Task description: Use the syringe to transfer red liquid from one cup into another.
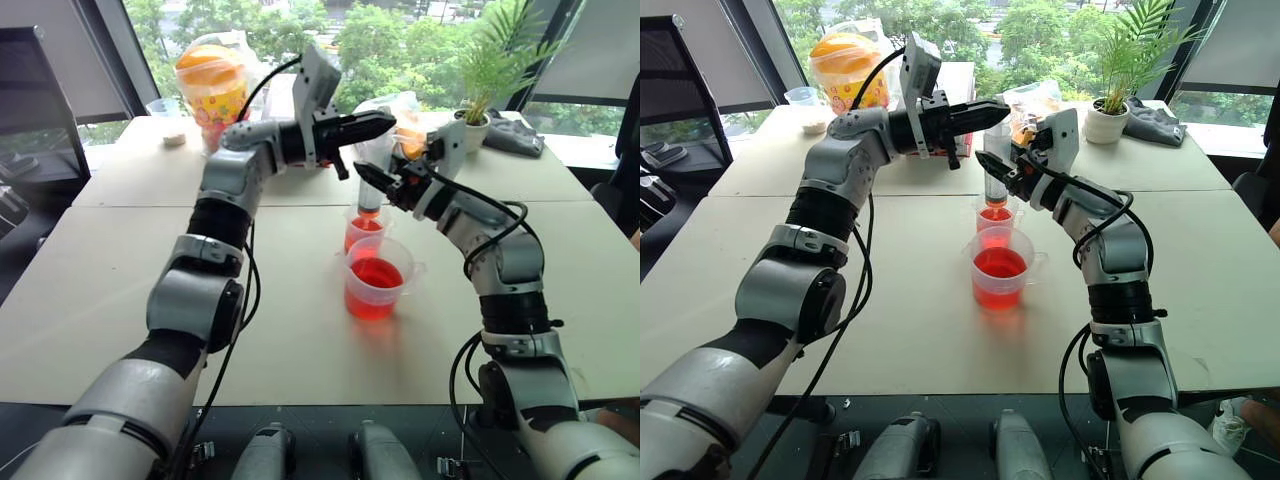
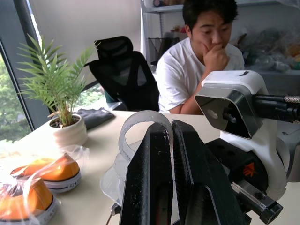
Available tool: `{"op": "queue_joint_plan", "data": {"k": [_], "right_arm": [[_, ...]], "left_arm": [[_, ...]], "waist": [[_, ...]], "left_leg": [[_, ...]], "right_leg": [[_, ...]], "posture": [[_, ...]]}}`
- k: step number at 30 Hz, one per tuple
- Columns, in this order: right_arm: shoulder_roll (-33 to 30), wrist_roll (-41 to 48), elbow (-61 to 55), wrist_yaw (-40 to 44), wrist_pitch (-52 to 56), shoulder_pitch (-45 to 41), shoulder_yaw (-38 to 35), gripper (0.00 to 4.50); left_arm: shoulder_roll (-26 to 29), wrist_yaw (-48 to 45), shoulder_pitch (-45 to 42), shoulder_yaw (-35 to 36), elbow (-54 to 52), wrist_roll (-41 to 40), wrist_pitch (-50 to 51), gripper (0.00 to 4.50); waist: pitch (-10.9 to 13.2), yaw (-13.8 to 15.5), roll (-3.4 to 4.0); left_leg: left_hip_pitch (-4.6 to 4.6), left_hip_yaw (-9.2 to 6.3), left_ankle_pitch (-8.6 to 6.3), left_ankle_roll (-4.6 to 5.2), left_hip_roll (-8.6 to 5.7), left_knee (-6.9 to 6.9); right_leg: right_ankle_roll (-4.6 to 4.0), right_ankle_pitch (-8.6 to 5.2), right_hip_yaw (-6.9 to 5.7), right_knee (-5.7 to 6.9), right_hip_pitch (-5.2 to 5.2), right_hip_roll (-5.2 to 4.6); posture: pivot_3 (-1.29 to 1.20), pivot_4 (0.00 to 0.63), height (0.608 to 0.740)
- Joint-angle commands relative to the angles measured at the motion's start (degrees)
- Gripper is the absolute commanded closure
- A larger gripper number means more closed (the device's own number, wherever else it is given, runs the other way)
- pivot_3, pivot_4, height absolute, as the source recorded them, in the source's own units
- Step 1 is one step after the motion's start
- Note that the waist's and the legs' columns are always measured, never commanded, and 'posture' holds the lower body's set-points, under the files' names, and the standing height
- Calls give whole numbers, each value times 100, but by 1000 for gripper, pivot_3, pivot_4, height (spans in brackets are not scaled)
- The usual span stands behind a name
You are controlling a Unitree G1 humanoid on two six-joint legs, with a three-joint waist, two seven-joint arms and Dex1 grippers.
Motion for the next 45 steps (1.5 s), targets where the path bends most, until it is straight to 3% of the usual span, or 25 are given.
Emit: {"op": "queue_joint_plan", "data": {"k": [1, 17, 18, 20, 25, 27, 37, 42, 45], "right_arm": [[-77, 304, -637, -111, -160, -630, -368, 2975], [-157, 260, -672, -84, 53, -521, -255, 2975], [-143, 260, -675, -91, 67, -502, -245, 2975], [-119, 274, -668, -95, 103, -472, -222, 2975], [-94, 301, -664, -117, 191, -419, -200, 2975], [-107, 313, -647, -136, 234, -414, -198, 2975], [-277, 381, -630, -307, 820, -580, -234, 2975], [-543, 645, -474, -943, 2128, -1263, -730, 2975], [-1192, 729, 34, -1259, 3712, -2050, -1057, 2975]], "left_arm": [[-91, -111, 304, -318, 19, 191, 198, 4459], [67, -37, 257, -62, -274, -46, 632, 4459], [97, -21, 226, -22, -293, -83, 677, 3845], [202, -67, 173, 55, -387, -173, 775, 3181], [568, -281, 248, 137, -864, -393, 1111, 749], [798, -492, 419, 96, -1204, -457, 1263, 57], [1475, -776, 1434, -93, -2416, -573, 1670, 57], [1543, -669, 1714, -75, -2697, -636, 1727, 57], [1584, -614, 1983, -80, -2935, -664, 1736, 57]], "waist": [[0, 1, 0], [0, -5, 0], [0, -5, 0], [0, -3, 0], [0, -22, 0], [0, -29, 0], [0, 18, 0], [0, 14, 1], [0, 27, 1]], "left_leg": [[0, 0, 0, 0, 0, 0], [0, 0, 0, 0, 0, 0], [0, 0, 0, 0, 0, 0], [0, -1, 0, 0, 0, 0], [0, 0, 0, 0, 1, -2], [0, -1, 0, 0, 1, -2], [-1, -2, 0, -1, 1, 0], [-4, -2, 0, -1, 1, 0], [-4, -4, 0, -1, 1, -4]], "right_leg": [[0, 0, 0, 0, 0, 0], [0, 0, 0, 0, 0, 0], [0, 0, 0, 0, 0, 0], [0, 0, -1, 1, 0, 0], [0, 0, 0, 2, -3, 2], [0, 0, 0, 2, -3, 1], [0, 0, 3, 1, -3, -5], [-1, 0, 3, 1, -5, -8], [-1, 0, 3, 0, -7, -10]], "posture": [[0, 150, 740], [0, 150, 740], [0, 150, 740], [0, 150, 740], [0, 150, 740], [0, 150, 740], [0, 150, 740], [0, 150, 740], [0, 150, 740]]}}
